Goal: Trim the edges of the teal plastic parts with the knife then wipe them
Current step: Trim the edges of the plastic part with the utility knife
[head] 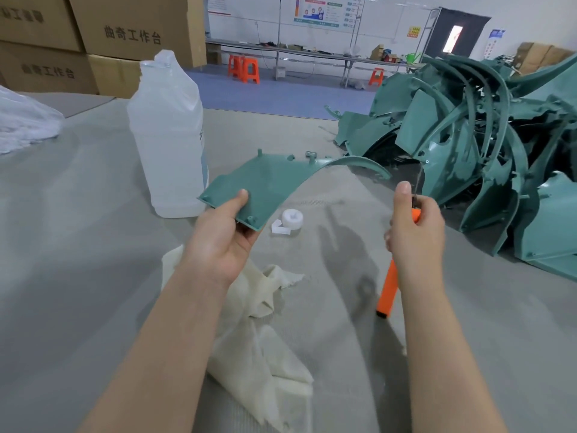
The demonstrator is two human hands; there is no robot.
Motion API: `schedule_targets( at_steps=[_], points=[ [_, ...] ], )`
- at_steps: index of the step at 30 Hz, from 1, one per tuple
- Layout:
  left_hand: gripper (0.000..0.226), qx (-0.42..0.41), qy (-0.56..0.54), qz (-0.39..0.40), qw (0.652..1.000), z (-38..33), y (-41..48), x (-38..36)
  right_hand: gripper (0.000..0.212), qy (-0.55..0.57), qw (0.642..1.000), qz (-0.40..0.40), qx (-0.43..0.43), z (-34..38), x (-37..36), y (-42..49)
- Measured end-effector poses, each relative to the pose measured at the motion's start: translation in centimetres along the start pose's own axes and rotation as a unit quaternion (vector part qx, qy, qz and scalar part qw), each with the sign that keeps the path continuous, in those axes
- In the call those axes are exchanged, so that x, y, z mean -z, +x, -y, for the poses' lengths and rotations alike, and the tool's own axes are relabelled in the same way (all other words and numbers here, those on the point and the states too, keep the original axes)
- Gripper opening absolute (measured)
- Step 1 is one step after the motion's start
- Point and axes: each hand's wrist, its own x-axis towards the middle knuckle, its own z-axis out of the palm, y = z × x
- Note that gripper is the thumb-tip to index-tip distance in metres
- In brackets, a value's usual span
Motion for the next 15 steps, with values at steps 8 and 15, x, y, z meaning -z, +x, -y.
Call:
schedule_targets(
  at_steps=[8, 15],
  points=[
    [0.022, -0.156, 0.195, -0.021, 0.968, 1.0, 0.0, 0.0, 0.011, 0.115, 0.976, 0.182, -0.033, 1.9, -2.5, -3.4],
    [0.005, -0.392, 0.421, 0.032, 0.817, 1.5, -1.2, -0.3, 0.026, 0.094, 0.984, 0.119, 0.096, 2.5, -2.3, -4.0]
  ],
)
